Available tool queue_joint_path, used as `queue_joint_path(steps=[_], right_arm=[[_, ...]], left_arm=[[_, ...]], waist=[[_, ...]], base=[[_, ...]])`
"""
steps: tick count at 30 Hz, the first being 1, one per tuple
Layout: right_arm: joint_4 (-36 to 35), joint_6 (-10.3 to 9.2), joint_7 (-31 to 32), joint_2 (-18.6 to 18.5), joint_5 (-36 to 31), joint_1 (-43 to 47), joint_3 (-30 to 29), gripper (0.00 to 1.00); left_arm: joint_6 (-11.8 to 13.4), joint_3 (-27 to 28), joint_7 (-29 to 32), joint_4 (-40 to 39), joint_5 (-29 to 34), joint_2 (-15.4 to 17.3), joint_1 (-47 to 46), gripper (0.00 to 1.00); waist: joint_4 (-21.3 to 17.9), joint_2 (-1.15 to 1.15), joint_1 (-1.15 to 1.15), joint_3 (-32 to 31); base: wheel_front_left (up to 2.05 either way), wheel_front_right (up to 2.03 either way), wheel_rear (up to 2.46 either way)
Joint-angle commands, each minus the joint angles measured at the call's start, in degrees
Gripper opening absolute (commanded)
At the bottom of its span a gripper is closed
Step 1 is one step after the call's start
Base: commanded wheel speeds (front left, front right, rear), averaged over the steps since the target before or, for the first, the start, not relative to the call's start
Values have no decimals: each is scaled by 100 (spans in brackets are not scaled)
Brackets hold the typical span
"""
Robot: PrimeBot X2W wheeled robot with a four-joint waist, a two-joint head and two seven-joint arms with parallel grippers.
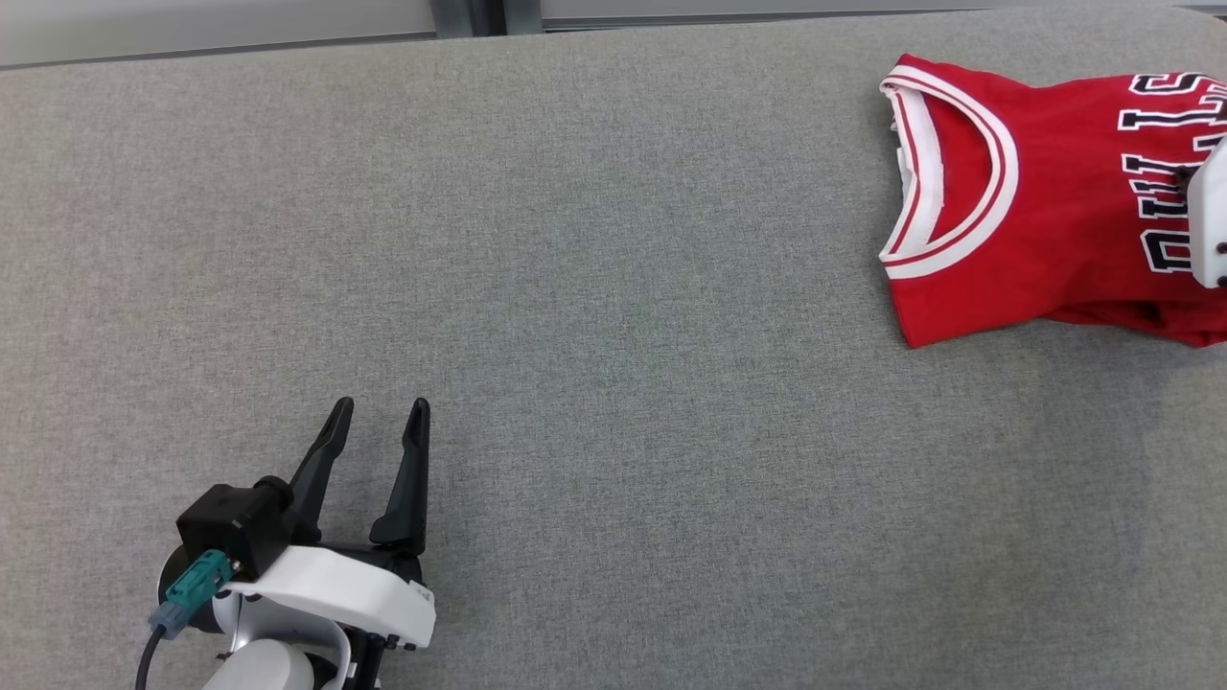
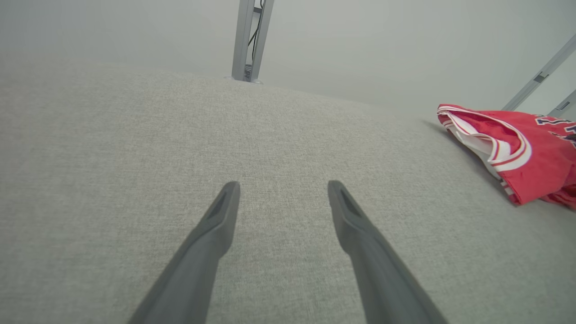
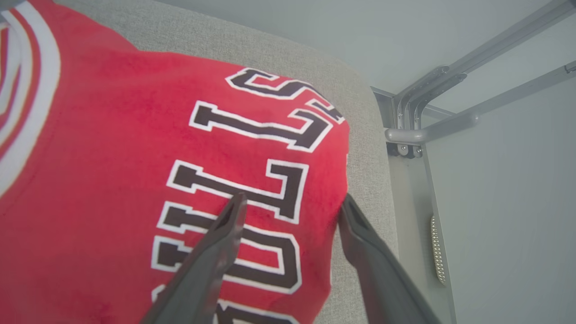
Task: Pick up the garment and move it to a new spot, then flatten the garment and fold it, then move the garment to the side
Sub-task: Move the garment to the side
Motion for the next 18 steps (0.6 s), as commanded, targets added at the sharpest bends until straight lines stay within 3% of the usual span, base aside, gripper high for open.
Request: queue_joint_path(steps=[1,18], right_arm=[[9,-2,-43,-29,-164,102,-135,100],[8,-2,-185,168,-1325,112,-1160,100]], left_arm=[[30,6,-1,-13,39,48,-110,100],[89,3,66,-97,36,168,-105,100]], waist=[[-8,0,0,7],[-158,0,0,39]], base=[[0,0,0],[0,0,0]])
